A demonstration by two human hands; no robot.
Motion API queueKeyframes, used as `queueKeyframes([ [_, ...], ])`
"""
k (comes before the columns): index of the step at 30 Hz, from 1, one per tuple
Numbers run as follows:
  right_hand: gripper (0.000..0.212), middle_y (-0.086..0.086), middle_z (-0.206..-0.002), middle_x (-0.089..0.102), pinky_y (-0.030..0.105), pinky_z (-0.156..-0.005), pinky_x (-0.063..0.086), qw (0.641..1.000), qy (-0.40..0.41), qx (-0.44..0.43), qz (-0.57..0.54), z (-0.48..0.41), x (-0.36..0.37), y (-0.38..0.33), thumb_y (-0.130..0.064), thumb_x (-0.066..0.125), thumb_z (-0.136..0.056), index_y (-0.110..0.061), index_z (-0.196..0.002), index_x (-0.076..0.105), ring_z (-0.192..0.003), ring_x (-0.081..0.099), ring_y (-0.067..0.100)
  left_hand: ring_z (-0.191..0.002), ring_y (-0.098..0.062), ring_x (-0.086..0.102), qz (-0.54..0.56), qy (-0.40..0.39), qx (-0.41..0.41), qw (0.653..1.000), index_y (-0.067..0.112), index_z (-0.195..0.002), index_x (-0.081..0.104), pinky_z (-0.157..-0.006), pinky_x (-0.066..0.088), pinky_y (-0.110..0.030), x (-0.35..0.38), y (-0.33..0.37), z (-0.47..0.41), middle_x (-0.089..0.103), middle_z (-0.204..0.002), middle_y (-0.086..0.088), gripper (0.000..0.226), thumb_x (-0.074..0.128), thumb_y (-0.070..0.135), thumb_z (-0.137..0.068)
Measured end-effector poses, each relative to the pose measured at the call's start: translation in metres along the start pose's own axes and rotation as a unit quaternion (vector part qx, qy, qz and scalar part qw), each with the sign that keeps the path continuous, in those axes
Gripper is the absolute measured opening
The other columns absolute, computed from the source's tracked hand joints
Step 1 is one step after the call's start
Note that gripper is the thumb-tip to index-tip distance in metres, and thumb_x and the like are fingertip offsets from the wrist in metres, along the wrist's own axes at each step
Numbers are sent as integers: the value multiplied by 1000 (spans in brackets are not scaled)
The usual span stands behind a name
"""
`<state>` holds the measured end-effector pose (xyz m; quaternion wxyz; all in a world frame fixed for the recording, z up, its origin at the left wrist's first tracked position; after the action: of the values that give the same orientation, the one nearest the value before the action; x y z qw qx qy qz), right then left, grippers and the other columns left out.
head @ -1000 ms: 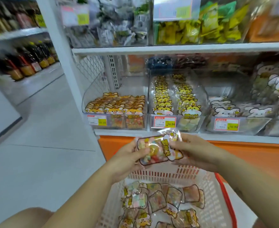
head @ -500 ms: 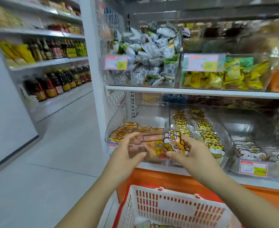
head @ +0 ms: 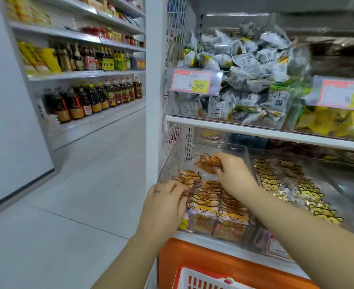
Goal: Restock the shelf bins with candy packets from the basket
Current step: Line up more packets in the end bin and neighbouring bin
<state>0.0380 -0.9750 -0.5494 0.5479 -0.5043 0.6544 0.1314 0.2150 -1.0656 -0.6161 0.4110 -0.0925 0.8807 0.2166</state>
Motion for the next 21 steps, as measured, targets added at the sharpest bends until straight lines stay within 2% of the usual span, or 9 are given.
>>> queueKeyframes([
  [4,36,7,-120,67,44,-91,56,998,-35,9,47,-46,41,6,-12,58,-94,-27,-127,60,-107,65,29,-98,-8,60,-12,19,36,999,30,-109,68,-101,47,-40,3,-12,-2,66,-106,14,30,41,36,-97],
  [8,33,11,-123,64,43,-97,52,989,-121,30,79,-82,74,11,-13,54,-96,-19,-127,57,-110,62,29,-101,-3,58,-22,29,34,999,31,-106,69,-106,35,-29,10,-22,3,66,-107,17,30,40,33,-97],
  [10,33,12,-128,62,37,-97,48,984,-154,21,81,-95,84,11,-13,52,-98,-16,-131,56,-114,59,28,-102,-3,59,-26,29,33,999,31,-106,69,-105,33,-28,12,-24,3,67,-107,17,32,38,32,-99],
  [14,33,7,-133,60,24,-85,37,974,-210,5,83,-113,97,12,-14,51,-101,-15,-133,57,-116,56,21,-101,-5,60,-26,43,43,998,26,-105,69,-104,34,-29,14,-22,4,68,-106,13,35,34,29,-101],
  [21,37,6,-140,56,28,-92,37,963,-254,14,86,-124,112,22,-15,52,-101,-20,-137,55,-124,52,26,-99,-4,59,2,72,40,997,25,-105,70,-103,33,-27,13,-22,5,67,-105,13,36,34,29,-104],
])
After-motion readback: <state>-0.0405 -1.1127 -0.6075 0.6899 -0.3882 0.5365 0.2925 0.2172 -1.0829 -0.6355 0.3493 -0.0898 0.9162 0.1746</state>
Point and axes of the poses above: each hand's wrist, its own z-axis away from the middle knuckle, its own x-axis out of the palm, y = z × x, the point moved 2 cm from there along -z, towards the middle knuckle
